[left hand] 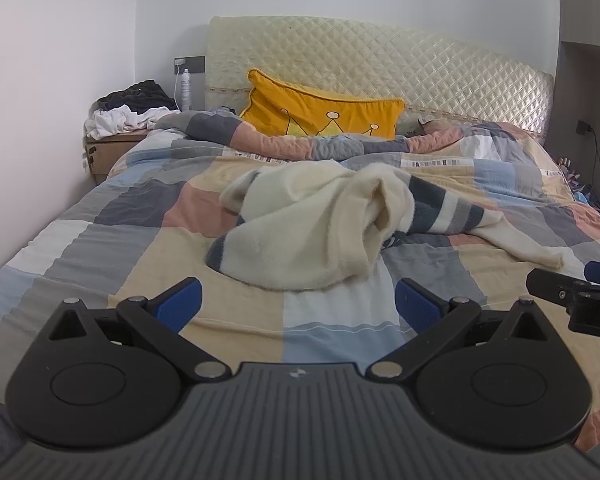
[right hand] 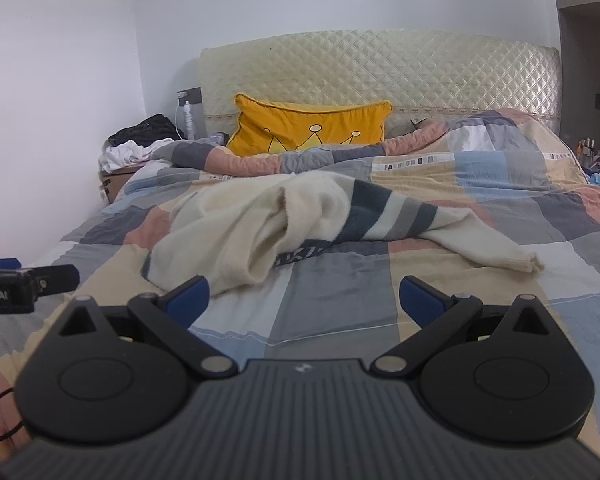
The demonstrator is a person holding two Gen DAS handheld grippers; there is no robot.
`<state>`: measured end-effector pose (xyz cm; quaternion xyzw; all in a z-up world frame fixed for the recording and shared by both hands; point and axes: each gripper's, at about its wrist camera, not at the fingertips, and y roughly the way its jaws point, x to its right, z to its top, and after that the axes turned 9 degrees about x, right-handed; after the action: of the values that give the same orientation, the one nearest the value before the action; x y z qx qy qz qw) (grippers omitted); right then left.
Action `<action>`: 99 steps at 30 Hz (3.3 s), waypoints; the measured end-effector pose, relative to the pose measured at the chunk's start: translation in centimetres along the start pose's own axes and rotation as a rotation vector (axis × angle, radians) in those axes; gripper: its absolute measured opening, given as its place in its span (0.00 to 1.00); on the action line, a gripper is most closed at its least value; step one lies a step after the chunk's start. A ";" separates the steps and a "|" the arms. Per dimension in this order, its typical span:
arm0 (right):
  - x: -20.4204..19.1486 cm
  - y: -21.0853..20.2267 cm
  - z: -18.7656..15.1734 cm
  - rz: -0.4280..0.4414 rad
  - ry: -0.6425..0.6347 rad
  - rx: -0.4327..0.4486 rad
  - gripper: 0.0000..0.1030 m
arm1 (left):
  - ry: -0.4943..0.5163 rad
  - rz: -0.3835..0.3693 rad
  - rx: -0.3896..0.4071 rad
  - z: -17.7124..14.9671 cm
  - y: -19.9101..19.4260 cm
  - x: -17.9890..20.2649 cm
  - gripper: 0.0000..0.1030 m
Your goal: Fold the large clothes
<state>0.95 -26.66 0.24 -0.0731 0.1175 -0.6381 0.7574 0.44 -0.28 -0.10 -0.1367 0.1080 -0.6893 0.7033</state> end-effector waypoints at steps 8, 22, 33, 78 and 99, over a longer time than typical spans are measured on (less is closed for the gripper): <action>0.0 0.6 -0.7 0.021 -0.007 0.008 1.00 | 0.007 -0.026 0.016 0.0 -0.5 0.5 1.00; -1.7 -1.2 0.5 0.009 -0.054 0.076 1.00 | -0.012 -0.016 0.033 -0.1 -1.8 -0.3 1.00; -0.7 -1.1 0.6 0.038 -0.019 0.102 1.00 | 0.014 -0.017 0.061 -1.1 -2.5 0.2 1.00; -0.2 -0.5 -0.3 0.025 -0.030 0.087 1.00 | 0.001 -0.018 0.003 -2.3 -0.3 1.3 1.00; 1.3 6.1 0.9 0.012 0.014 0.058 1.00 | -0.033 -0.054 -0.107 -0.6 10.6 -0.3 1.00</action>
<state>7.17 -26.92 -0.56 -0.0460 0.1044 -0.6372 0.7622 10.15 0.11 -4.27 -0.1883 0.1290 -0.6988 0.6779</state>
